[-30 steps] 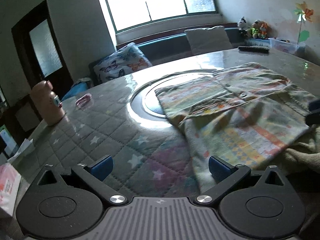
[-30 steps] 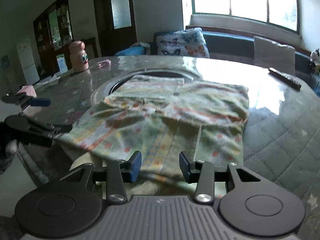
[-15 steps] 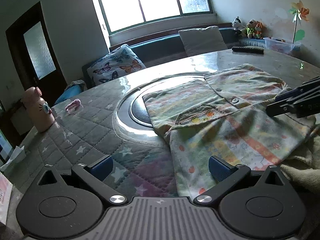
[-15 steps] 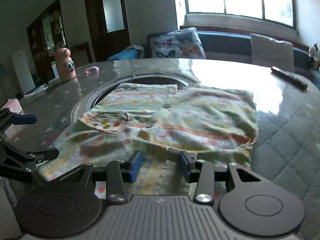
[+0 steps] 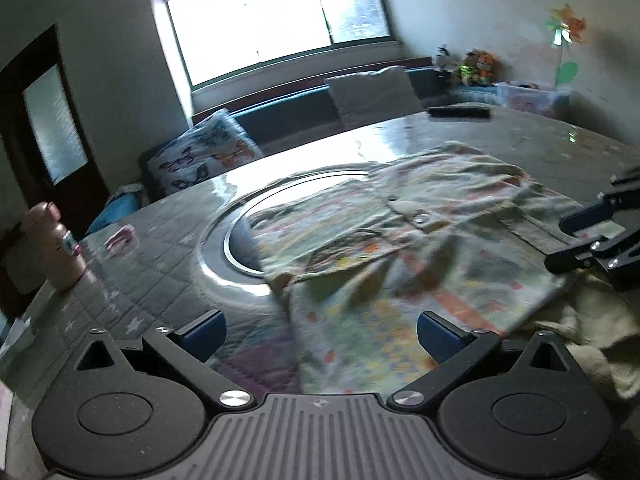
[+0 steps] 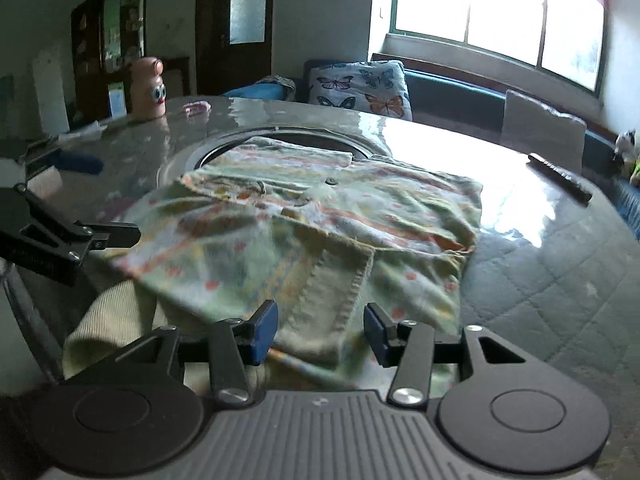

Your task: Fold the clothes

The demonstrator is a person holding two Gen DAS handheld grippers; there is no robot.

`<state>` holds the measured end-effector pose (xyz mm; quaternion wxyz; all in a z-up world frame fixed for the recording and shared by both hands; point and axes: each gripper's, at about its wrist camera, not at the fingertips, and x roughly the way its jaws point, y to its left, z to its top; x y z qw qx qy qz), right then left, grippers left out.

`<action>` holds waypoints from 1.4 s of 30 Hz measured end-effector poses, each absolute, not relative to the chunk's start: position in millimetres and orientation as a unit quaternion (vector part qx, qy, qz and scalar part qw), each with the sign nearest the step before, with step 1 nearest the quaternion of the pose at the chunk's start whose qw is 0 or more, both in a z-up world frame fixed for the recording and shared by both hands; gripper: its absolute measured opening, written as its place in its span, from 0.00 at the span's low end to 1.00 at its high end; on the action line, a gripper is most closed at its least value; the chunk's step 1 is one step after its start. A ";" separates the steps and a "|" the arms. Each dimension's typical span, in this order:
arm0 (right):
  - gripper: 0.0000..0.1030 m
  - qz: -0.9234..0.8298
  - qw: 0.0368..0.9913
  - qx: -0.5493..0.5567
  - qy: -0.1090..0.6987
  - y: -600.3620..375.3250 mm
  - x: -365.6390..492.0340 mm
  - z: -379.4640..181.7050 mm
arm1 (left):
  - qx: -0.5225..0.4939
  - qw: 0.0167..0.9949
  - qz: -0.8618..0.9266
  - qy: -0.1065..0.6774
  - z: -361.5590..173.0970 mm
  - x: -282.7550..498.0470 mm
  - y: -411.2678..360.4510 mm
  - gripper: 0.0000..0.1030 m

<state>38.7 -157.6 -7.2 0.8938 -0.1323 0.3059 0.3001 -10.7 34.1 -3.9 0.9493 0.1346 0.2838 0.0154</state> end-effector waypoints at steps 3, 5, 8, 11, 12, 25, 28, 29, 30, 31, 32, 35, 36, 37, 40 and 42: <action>0.48 0.298 0.898 -0.128 0.298 -164.2 32.0 0.2 | 0.146 0.949 0.004 0.280 -3.9 -13.6 26.1 1.00; 0.48 0.297 0.901 -0.121 0.293 -166.4 29.4 4.4 | 0.143 0.951 0.000 0.276 -1.3 -14.7 23.2 1.00; 0.48 0.310 0.896 -0.114 0.297 -164.9 25.4 3.8 | 0.147 0.951 -0.021 0.270 -0.7 -19.6 16.3 1.00; 0.49 0.316 0.888 -0.134 0.305 -160.2 18.7 -3.9 | 0.180 0.947 -0.036 0.264 -8.2 -28.6 6.1 1.00; 0.49 0.317 0.887 -0.137 0.306 -159.8 16.0 -4.8 | 0.194 0.945 -0.037 0.259 -10.8 -32.5 2.9 1.00; 0.50 0.347 0.876 -0.171 0.288 -154.5 -15.5 -2.9 | 0.247 0.942 -0.062 0.217 -19.5 -56.7 -5.9 1.00; 0.50 0.347 0.877 -0.168 0.288 -155.3 -19.8 -7.6 | 0.214 0.948 -0.060 0.229 -12.3 -53.0 3.7 1.00; 0.50 0.348 0.876 -0.168 0.289 -155.6 -20.6 -6.9 | 0.206 0.950 -0.055 0.227 -8.8 -52.1 6.6 1.00; 0.50 0.348 0.876 -0.166 0.290 -156.2 -21.5 -6.4 | 0.200 0.953 -0.049 0.224 -5.2 -51.3 9.2 1.00; 0.50 0.349 0.875 -0.166 0.291 -156.8 -22.3 -6.1 | 0.191 0.955 -0.045 0.224 -2.2 -50.0 10.8 1.00; 0.50 0.350 0.874 -0.167 0.293 -157.3 -22.8 -6.2 | 0.182 0.957 -0.042 0.223 0.7 -48.7 12.2 1.00; 0.50 0.350 0.873 -0.164 0.297 -159.4 -23.0 -6.1 | 0.162 0.960 -0.046 0.225 3.9 -46.0 11.3 1.00; 0.50 0.349 0.873 -0.162 0.298 -160.2 -23.1 -6.0 | 0.164 0.959 -0.051 0.224 2.8 -46.0 8.6 1.00; 0.50 0.349 0.873 -0.161 0.299 -160.8 -23.3 -5.7 | 0.166 0.959 -0.056 0.224 1.7 -46.0 5.9 1.00; 0.50 0.352 0.874 -0.151 0.300 -165.2 -23.1 -1.2 | 0.191 0.951 -0.080 0.232 -7.2 -48.2 -4.4 1.00; 0.50 0.350 0.878 -0.135 0.298 -171.6 -19.5 6.0 | 0.210 0.946 -0.086 0.232 -12.2 -51.1 -8.9 1.00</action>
